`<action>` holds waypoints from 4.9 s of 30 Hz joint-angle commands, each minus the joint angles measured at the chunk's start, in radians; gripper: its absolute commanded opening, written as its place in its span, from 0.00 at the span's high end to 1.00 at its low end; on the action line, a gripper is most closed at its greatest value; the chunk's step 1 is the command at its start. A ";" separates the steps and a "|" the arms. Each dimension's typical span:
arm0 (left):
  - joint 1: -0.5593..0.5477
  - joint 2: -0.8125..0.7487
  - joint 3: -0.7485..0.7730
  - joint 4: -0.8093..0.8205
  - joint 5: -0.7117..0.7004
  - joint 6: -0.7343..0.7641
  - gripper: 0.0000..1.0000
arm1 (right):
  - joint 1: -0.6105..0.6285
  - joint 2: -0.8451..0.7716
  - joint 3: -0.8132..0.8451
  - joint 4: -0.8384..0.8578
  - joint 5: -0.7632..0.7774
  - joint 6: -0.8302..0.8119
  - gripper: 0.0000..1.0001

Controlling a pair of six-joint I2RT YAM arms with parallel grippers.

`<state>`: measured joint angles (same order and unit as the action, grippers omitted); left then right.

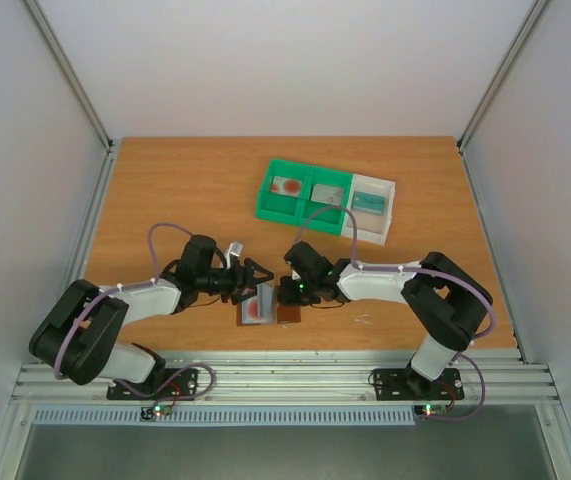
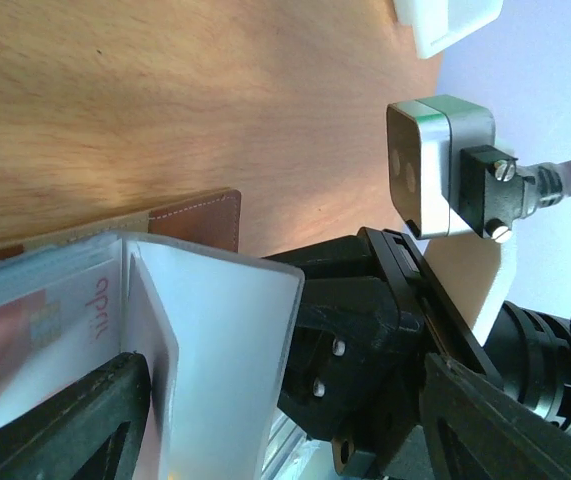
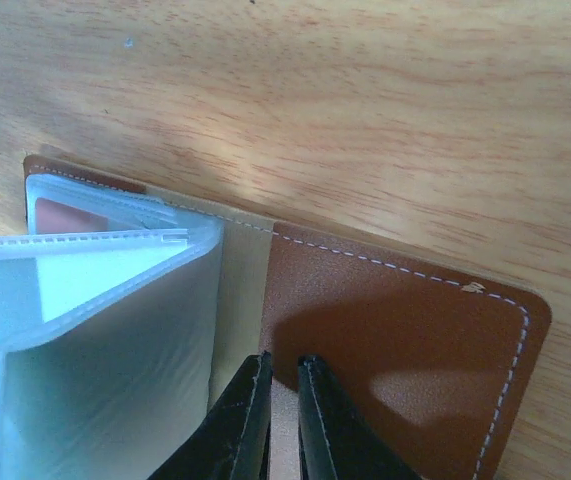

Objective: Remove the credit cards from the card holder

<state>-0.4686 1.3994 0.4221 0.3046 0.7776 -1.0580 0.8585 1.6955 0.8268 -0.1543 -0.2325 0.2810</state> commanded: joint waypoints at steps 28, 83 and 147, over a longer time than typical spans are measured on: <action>-0.109 0.067 0.095 0.103 -0.008 -0.071 0.26 | -0.007 -0.412 -0.064 -0.240 0.172 -0.019 0.73; -0.110 0.069 0.147 -0.281 -0.185 0.125 0.40 | -0.007 -0.211 -0.100 -0.001 0.018 0.103 0.85; -0.116 0.104 0.123 -0.259 -0.246 0.159 0.99 | -0.018 -0.074 -0.242 0.163 0.037 0.207 0.93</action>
<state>-0.5804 1.5234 0.5404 0.1024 0.5655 -0.9394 0.8413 1.5951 0.6151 0.0902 -0.2420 0.4778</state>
